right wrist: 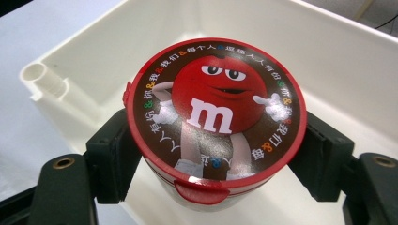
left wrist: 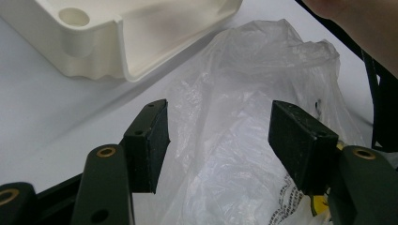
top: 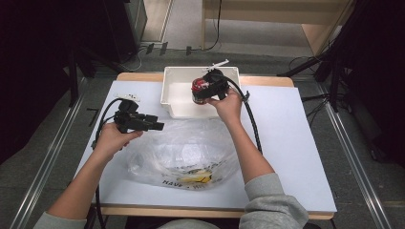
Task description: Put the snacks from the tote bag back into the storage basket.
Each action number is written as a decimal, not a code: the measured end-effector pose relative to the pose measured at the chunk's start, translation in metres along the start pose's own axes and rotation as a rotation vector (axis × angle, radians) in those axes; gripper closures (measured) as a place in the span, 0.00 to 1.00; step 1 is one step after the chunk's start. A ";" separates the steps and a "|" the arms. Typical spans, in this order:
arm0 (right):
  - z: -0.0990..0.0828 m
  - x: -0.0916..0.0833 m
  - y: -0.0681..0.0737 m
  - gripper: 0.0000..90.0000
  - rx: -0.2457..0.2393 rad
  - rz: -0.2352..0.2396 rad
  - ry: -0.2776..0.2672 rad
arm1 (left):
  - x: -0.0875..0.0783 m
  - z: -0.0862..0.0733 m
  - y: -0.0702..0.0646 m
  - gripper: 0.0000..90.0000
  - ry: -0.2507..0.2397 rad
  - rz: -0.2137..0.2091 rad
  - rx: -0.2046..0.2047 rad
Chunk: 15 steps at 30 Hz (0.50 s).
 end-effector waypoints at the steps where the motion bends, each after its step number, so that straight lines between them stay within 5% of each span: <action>1: -0.001 0.002 -0.001 0.29 0.000 0.000 0.001 | 0.000 0.000 0.000 0.44 0.000 0.000 0.000; 15: -0.013 0.029 0.000 0.29 0.017 -0.018 0.040 | 0.001 -0.002 0.000 0.44 0.008 -0.006 -0.003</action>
Point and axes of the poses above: each handheld gripper's, and its own axes: x roughly forward along the jaws, z roughly out of its top, y roughly to its left, the point moved 8 cm from there along x, roughly forward along the jaws, and after that the axes turned 2 degrees about -x, right-handed, at the moved point
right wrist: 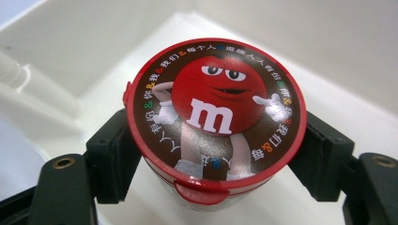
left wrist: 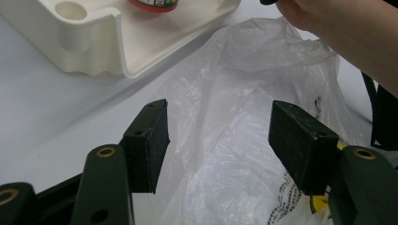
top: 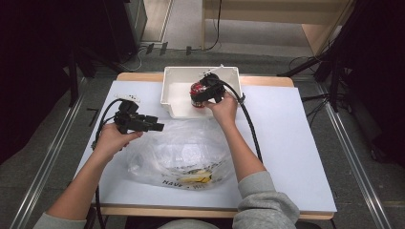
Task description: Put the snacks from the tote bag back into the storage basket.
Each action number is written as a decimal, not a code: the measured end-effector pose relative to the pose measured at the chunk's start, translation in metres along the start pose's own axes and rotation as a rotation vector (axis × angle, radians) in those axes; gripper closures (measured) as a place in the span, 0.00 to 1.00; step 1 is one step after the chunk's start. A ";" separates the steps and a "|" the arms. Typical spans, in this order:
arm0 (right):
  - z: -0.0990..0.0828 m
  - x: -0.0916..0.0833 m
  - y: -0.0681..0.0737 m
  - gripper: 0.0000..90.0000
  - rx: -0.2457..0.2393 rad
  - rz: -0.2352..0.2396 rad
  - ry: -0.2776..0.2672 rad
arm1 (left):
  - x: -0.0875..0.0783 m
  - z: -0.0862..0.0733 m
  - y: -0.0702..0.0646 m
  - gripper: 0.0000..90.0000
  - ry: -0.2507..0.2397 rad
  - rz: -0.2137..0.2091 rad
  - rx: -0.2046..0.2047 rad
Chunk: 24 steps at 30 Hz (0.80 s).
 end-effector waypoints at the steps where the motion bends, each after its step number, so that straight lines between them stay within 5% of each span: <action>1: -0.001 0.002 0.000 0.29 0.000 0.002 0.003 | 0.000 0.000 0.000 0.44 -0.001 0.000 0.003; 11: -0.004 0.019 -0.003 0.29 0.013 -0.013 0.013 | 0.000 -0.001 0.000 0.44 0.003 0.003 0.003; 19: -0.005 0.023 -0.008 0.28 -0.039 -0.036 0.021 | 0.000 -0.001 0.000 0.44 0.004 0.003 0.003; 24: -0.010 0.022 -0.012 0.26 0.026 0.033 0.057 | 0.001 -0.002 0.000 0.44 0.009 0.003 0.004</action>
Point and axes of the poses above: each handheld gripper's, and its own axes: x roughly forward along the jaws, z roughly out of its top, y roughly to its left, the point moved 8 cm from there along x, roughly forward along the jaws, and after that the axes turned 2 degrees about -x, right-handed, at the moved point
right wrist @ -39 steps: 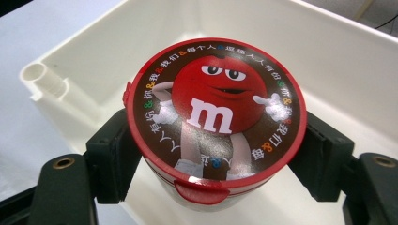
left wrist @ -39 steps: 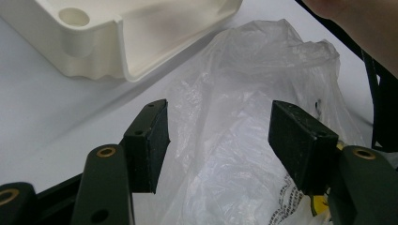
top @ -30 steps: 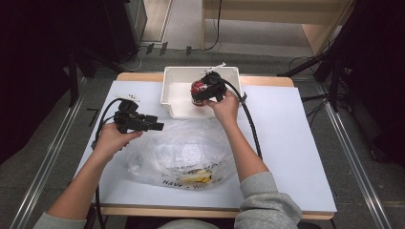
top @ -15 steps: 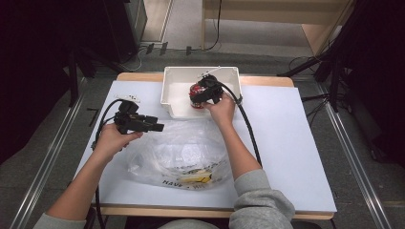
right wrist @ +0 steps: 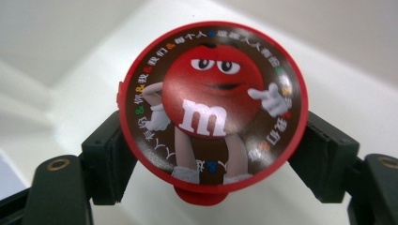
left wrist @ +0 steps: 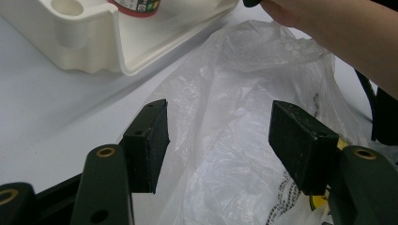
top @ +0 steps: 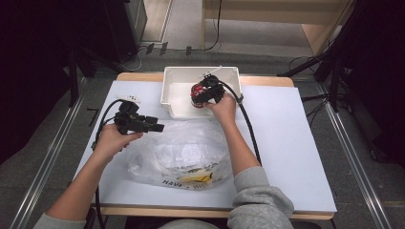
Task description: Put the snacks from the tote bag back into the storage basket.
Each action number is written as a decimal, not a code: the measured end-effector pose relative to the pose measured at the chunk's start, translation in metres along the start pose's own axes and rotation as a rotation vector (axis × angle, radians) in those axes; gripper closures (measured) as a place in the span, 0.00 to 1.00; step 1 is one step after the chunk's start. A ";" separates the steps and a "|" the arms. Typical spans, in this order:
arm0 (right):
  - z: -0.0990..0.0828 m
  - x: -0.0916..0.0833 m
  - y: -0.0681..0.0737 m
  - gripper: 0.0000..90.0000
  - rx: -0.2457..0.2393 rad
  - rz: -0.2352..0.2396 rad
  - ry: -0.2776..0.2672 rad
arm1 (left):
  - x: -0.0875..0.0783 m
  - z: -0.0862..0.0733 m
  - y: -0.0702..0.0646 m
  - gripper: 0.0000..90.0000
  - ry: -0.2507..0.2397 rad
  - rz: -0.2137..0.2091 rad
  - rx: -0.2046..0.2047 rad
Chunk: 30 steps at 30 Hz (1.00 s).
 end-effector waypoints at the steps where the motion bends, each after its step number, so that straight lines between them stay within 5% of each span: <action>1: -0.001 0.000 -0.001 0.25 0.011 0.007 0.004 | 0.000 0.000 0.000 0.44 0.001 -0.001 0.000; 13: -0.006 -0.005 -0.008 0.21 0.023 -0.025 0.018 | -0.001 -0.001 0.001 0.44 0.000 0.004 -0.006; 30: -0.006 -0.036 0.001 0.25 0.017 0.004 -0.067 | -0.003 -0.001 0.002 0.43 -0.002 0.010 -0.003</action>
Point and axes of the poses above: each handheld gripper's, and its own axes: x roughly forward along the jaws, z roughly out of its top, y roughly to its left, the point moved 8 cm from there along x, roughly forward along the jaws, and after that the axes turned 2 degrees about -x, right-handed, at the moved point
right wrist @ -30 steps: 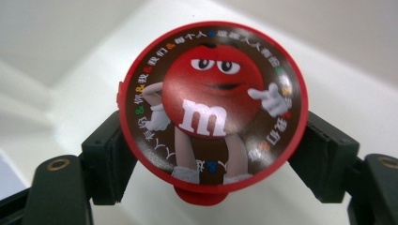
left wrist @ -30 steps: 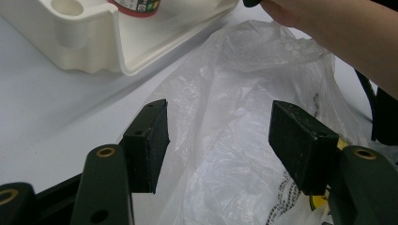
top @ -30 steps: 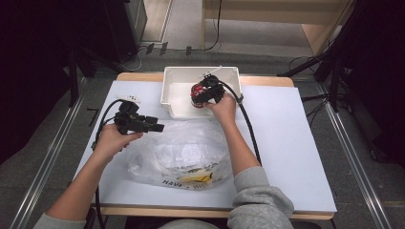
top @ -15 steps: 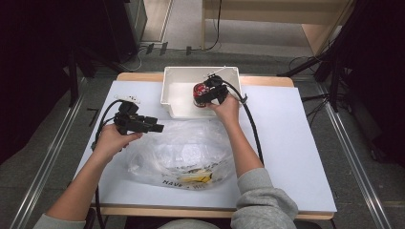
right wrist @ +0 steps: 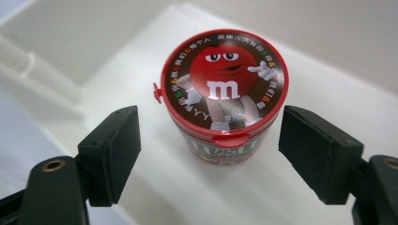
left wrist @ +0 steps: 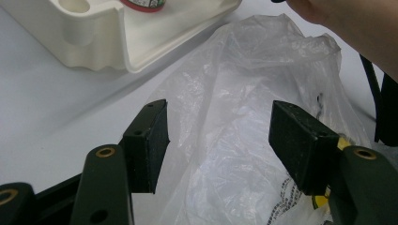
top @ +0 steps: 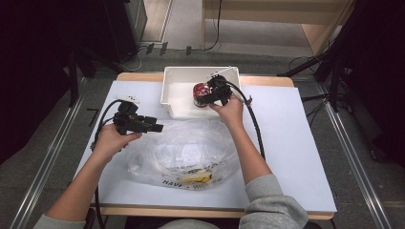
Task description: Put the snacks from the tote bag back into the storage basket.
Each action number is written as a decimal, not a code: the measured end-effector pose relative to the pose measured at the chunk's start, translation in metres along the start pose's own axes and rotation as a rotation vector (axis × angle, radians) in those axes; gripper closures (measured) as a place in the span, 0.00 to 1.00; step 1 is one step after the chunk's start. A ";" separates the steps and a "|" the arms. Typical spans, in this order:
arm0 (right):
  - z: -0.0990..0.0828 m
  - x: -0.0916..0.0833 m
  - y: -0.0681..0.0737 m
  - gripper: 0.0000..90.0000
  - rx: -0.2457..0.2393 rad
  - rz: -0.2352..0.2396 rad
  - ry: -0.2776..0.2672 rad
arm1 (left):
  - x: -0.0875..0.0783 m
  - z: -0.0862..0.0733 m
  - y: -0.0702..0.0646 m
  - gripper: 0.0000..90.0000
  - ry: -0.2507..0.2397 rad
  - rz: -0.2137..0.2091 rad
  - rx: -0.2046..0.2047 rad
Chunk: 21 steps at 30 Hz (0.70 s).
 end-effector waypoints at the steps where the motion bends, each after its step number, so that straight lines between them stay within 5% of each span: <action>1: 0.001 -0.003 0.001 0.25 0.005 0.006 -0.008 | 0.000 0.000 0.000 0.43 0.000 0.000 -0.002; 4: 0.002 -0.013 0.002 0.31 0.030 0.012 -0.050 | 0.000 0.000 0.000 0.43 -0.001 0.003 -0.003; 11: 0.000 -0.024 0.002 0.39 -0.019 -0.019 -0.067 | 0.000 0.000 0.000 0.44 -0.001 0.007 0.001; 21: -0.008 -0.030 -0.004 0.64 0.053 0.014 -0.091 | 0.000 0.000 0.000 0.43 0.000 0.006 0.004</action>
Point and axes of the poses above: each handheld gripper's, and its own axes: x roughly forward along the jaws, z roughly out of its top, y roughly to its left, the point moved 8 cm from there along x, roughly forward along the jaws, and after that the axes turned 2 degrees about -x, right-handed, at the moved point
